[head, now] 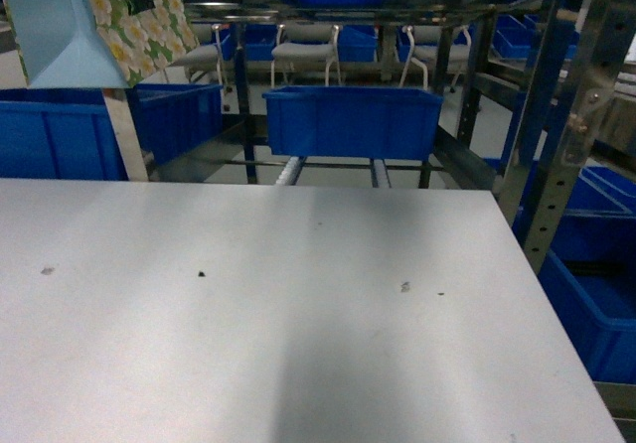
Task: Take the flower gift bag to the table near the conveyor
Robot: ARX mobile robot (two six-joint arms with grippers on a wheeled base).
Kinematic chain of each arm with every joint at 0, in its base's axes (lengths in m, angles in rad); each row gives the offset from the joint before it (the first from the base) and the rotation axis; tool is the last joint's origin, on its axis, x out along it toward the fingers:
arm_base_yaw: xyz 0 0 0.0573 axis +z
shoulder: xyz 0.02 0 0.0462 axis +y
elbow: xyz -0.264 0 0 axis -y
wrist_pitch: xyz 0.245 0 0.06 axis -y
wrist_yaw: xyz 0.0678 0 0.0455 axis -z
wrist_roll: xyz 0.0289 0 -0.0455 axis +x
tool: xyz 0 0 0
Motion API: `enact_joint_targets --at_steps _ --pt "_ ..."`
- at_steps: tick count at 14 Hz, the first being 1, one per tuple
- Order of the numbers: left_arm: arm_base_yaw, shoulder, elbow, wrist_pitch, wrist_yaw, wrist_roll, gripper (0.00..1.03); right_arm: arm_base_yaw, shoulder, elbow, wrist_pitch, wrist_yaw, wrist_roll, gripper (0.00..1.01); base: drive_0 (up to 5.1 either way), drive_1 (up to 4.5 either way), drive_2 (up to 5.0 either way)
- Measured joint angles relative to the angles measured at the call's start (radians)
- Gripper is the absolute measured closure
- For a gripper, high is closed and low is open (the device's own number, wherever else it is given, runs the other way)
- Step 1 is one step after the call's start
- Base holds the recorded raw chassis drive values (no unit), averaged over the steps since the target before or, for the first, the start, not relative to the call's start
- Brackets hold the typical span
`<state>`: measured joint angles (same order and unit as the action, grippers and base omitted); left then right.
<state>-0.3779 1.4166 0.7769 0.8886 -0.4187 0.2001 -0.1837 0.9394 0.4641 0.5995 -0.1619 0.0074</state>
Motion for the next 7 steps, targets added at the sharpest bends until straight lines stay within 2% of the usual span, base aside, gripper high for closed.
enact_joint_targets --at_steps 7 --pt "0.000 0.000 0.000 0.003 0.000 0.000 1.01 0.000 -0.002 0.000 0.002 0.000 0.000 0.99 -5.0 2.45 2.5"
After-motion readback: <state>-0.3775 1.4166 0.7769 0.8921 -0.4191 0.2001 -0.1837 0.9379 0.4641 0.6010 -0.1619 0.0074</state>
